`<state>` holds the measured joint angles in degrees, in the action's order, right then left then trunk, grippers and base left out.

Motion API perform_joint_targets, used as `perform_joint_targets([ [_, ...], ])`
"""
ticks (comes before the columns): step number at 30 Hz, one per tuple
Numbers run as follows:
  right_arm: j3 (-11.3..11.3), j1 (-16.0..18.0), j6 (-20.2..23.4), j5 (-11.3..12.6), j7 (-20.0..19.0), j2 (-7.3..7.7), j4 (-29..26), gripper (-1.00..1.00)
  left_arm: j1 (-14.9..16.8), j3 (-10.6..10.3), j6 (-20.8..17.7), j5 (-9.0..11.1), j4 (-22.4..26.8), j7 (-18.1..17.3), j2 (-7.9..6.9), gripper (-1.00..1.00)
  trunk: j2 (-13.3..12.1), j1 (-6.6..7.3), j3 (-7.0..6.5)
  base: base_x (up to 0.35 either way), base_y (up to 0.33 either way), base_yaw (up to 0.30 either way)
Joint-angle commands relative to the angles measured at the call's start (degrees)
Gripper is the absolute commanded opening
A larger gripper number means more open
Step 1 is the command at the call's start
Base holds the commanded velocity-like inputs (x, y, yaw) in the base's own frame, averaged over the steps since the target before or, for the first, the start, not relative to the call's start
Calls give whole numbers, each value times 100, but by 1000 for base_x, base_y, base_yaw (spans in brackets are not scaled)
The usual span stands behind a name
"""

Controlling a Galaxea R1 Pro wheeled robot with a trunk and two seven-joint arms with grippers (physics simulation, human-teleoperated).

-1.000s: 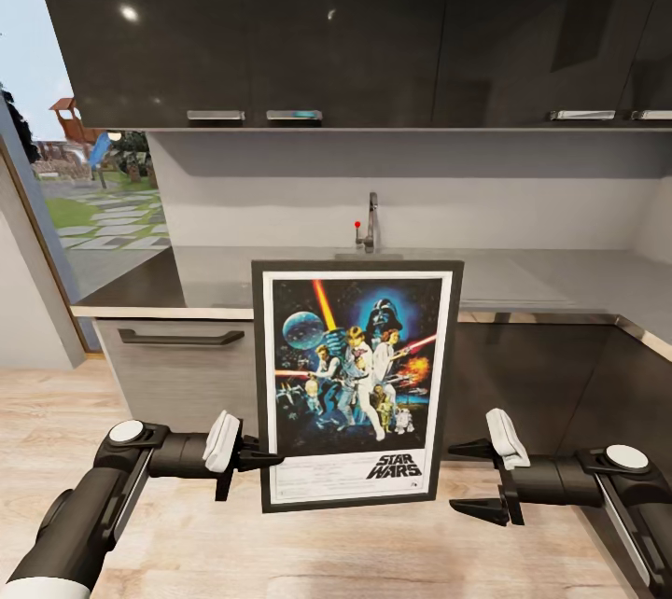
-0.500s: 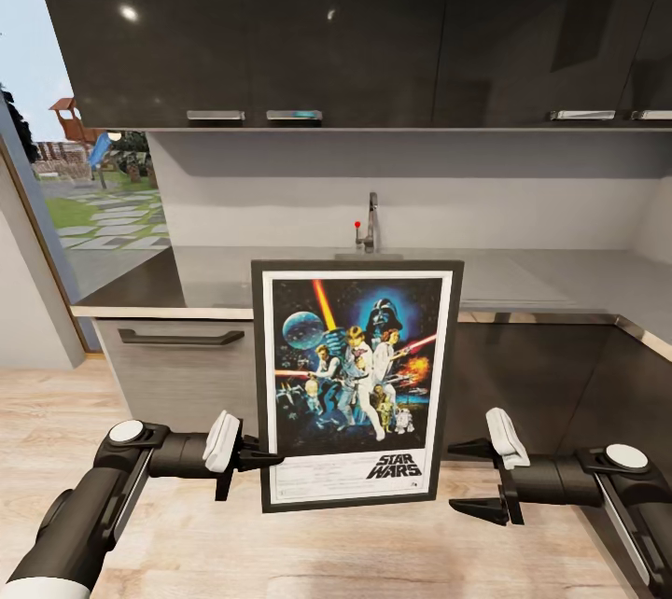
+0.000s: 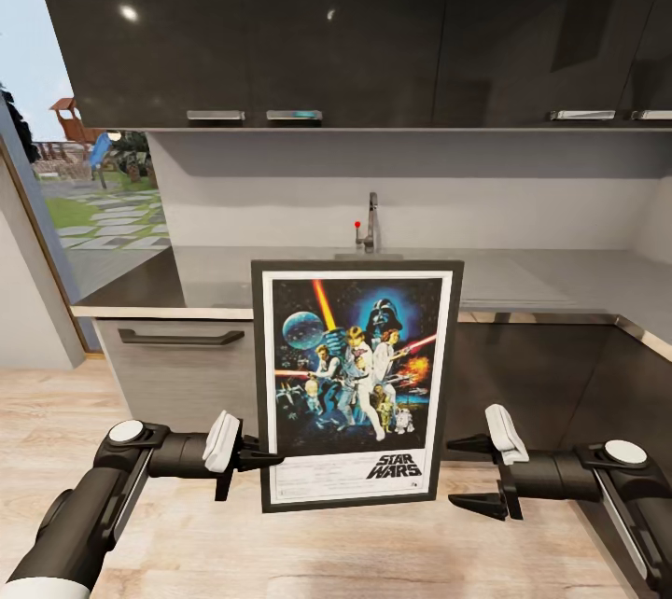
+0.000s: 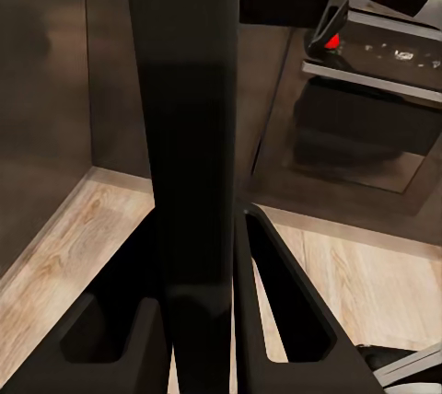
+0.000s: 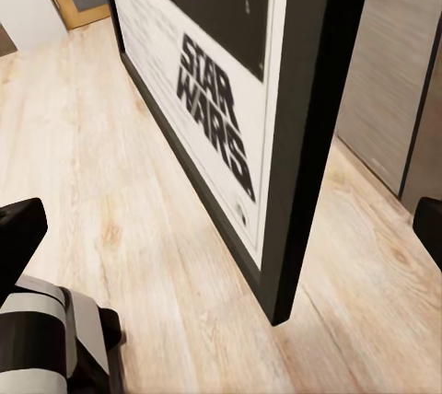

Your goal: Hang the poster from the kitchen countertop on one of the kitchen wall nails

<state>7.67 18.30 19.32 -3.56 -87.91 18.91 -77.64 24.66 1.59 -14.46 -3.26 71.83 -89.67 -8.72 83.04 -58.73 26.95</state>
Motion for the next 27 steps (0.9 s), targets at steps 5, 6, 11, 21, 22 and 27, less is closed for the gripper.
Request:
perform_joint_targets([
  [5,1,6,51,-30,-28,-28,-6,100,4,8,-39,-34,6,-33,2,-100,4,0,6,0,0,0],
  [6,0,7,50,-30,-29,-44,-6,100,4,8,-39,-34,6,-33,2,-100,4,0,6,0,0,0],
  [11,-2,7,40,-32,-26,-121,-6,100,4,9,-39,-34,6,-33,2,-100,4,0,6,0,0,0],
  [21,-2,96,-37,-39,-27,-173,116,100,4,8,-39,-34,6,-33,2,-100,4,0,6,0,0,0],
  [22,-2,106,-96,-39,-26,-174,140,100,4,8,-39,-34,6,-33,2,-100,4,0,6,0,0,0],
  [27,-9,141,-306,-39,-24,-199,272,100,4,8,-39,-34,6,-33,2,-100,4,0,6,0,0,0],
])
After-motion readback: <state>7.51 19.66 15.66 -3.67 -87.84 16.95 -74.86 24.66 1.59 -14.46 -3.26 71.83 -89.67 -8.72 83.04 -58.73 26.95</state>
